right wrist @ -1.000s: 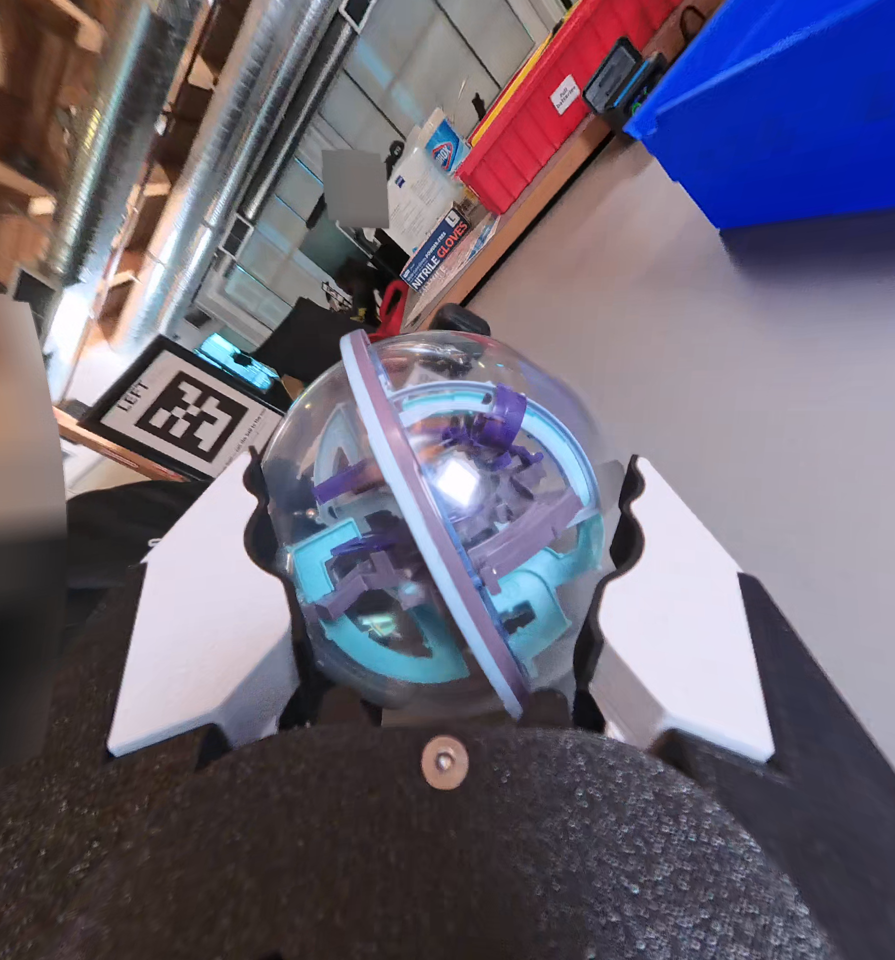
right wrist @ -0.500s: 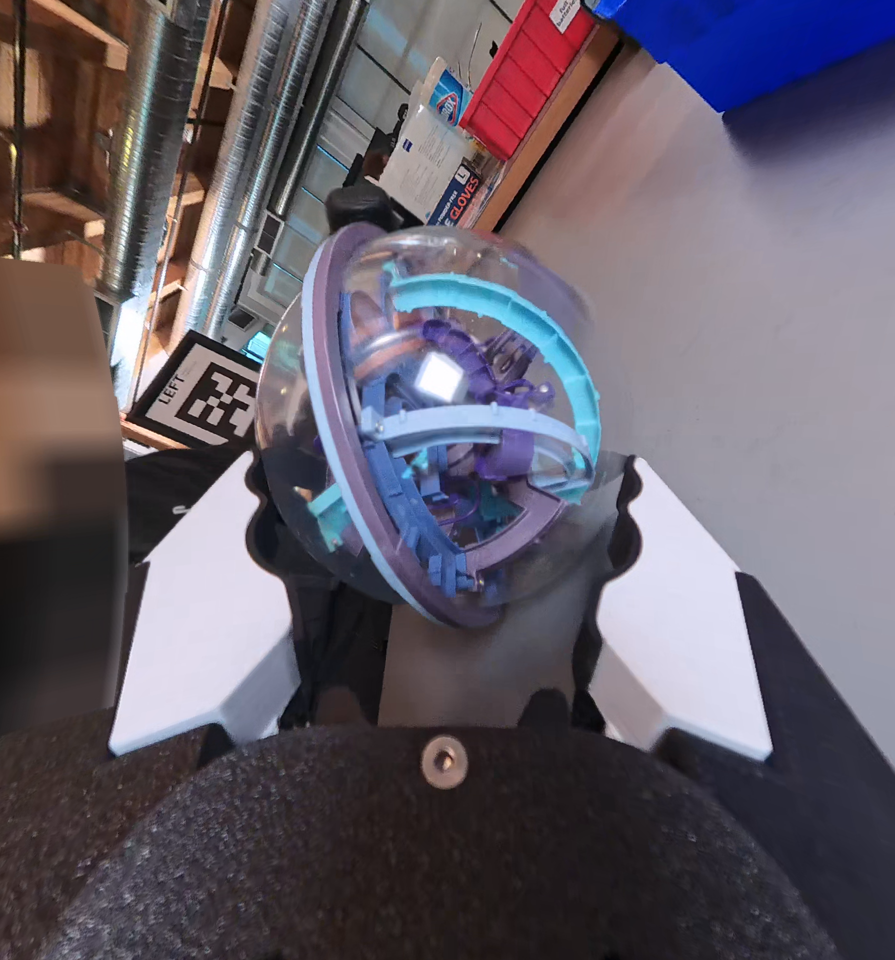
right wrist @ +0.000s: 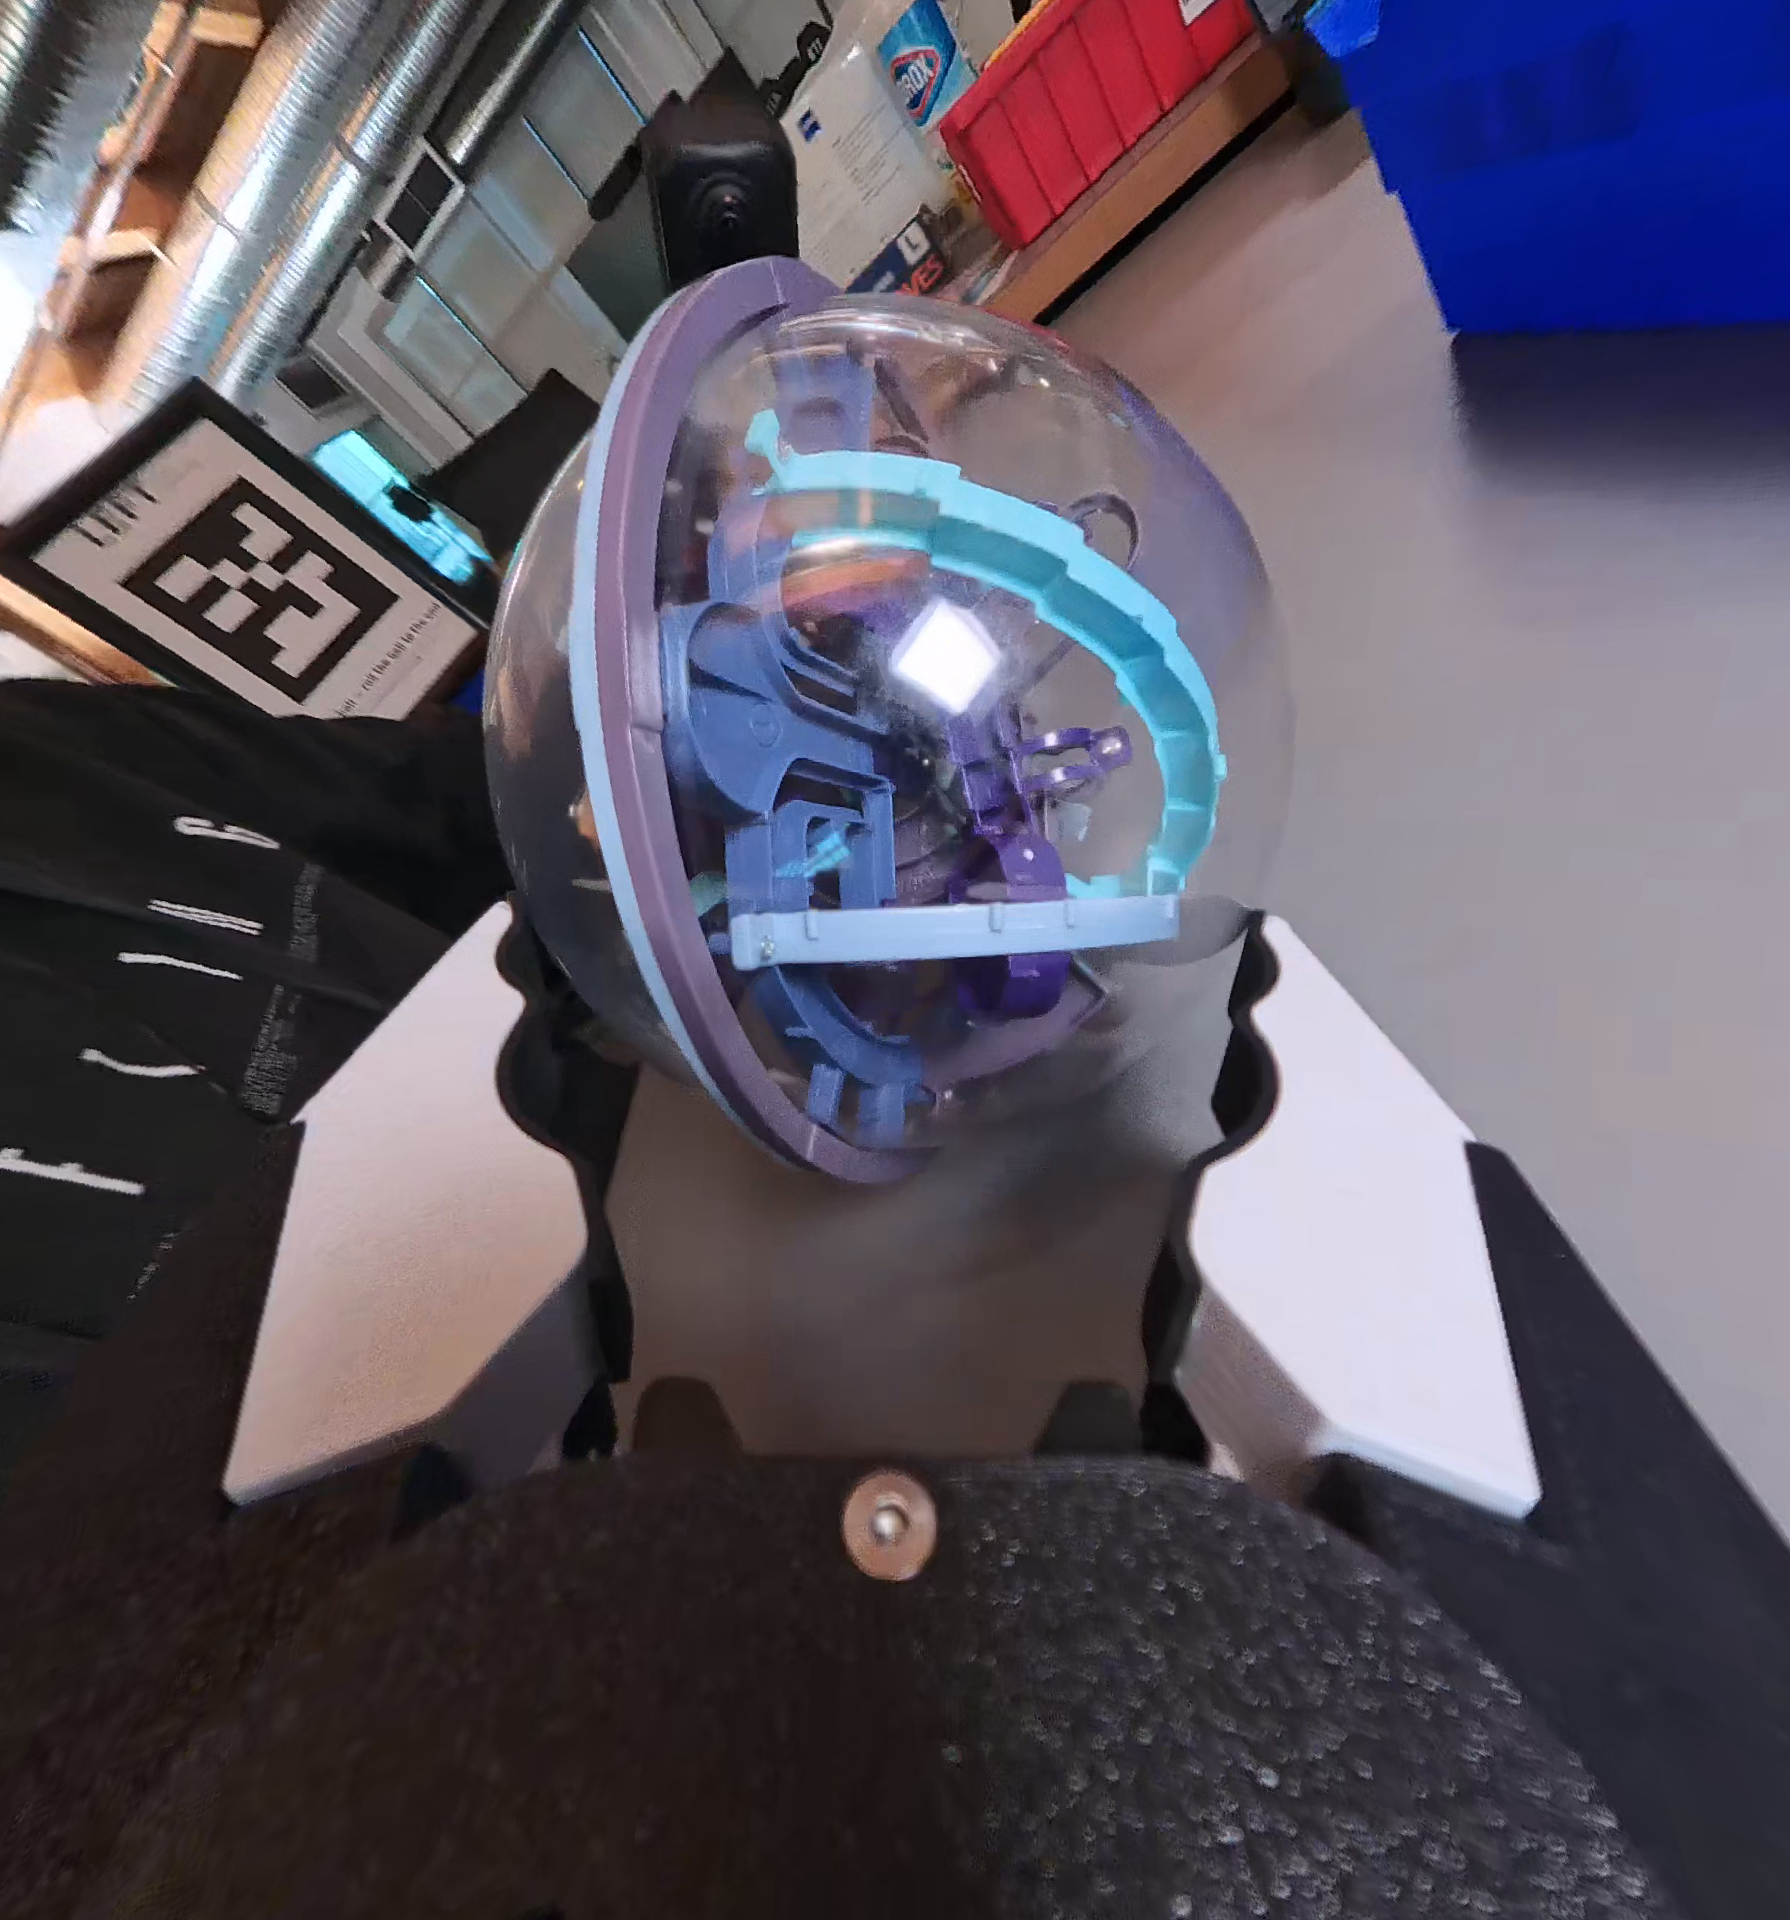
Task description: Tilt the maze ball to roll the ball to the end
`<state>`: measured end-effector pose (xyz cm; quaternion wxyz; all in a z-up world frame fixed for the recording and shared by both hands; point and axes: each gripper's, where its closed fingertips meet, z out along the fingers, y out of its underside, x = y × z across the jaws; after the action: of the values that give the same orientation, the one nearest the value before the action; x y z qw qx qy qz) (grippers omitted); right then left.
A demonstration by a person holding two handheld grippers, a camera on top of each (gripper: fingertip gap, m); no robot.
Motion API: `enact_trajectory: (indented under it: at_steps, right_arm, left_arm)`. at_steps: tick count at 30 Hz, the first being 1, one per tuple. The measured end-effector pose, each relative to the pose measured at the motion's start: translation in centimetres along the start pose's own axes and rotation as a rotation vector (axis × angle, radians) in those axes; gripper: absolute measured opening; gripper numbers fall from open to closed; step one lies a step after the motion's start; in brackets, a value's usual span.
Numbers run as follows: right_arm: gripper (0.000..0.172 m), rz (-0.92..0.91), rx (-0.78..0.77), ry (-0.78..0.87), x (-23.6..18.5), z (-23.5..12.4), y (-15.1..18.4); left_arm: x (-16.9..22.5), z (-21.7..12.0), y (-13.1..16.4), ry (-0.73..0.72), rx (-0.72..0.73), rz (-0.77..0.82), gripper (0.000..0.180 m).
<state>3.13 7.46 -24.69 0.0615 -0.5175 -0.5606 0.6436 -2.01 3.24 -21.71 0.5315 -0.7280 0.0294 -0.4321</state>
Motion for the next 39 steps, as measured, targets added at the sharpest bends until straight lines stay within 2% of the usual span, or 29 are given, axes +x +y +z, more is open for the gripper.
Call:
enact_trajectory:
  at_steps: [5, 10, 12, 16, 23, 28, 33, 36, 39]
  right_arm:
    - [0.128, -0.355, 0.003, 0.217, 0.9, -0.2, -0.8]
    - [0.127, -0.746, -0.052, 0.461, 2.0, -0.2, -0.5]
    - [0.127, -0.859, -0.073, 0.519, 2.1, -0.1, -0.4]
    - [0.126, -0.958, -0.097, 0.562, 2.3, 0.1, -0.1]
    - [0.121, -1.0, -0.044, 0.594, 1.9, -0.6, -0.6]
    - [0.096, -1.116, -0.021, 0.643, 0.9, -1.2, -1.2]
    - [0.08, -1.149, -0.014, 0.672, 0.9, -1.5, -1.5]
    - [0.053, -1.166, -0.005, 0.704, 1.2, -2.2, -1.8]
    - [0.035, -1.173, 0.015, 0.709, 1.2, -2.4, -2.1]
  left_arm:
    - [-1.1, 1.1, -2.2, 0.012, -0.017, 0.233, 0.113]
    - [-1.1, 1.5, -2.8, 0.043, -0.037, 0.431, 0.11]
    - [-0.7, 1.3, -3.1, 0.056, -0.006, 0.493, 0.102]
    - [0.1, 0.5, -3.4, 0.101, 0.092, 0.469, 0.094]
    - [-0.7, -0.8, -3.4, 0.092, 0.087, 0.375, 0.099]
    - [-1.2, -0.7, -3.5, 0.073, 0.1, 0.365, 0.106]
    - [-2.3, -1.2, -3.6, 0.028, 0.092, 0.384, 0.095]
    - [-3.2, -1.6, -3.9, -0.003, 0.095, 0.36, 0.084]
    - [-3.3, -2.0, -4.2, 0.004, 0.109, 0.34, 0.078]
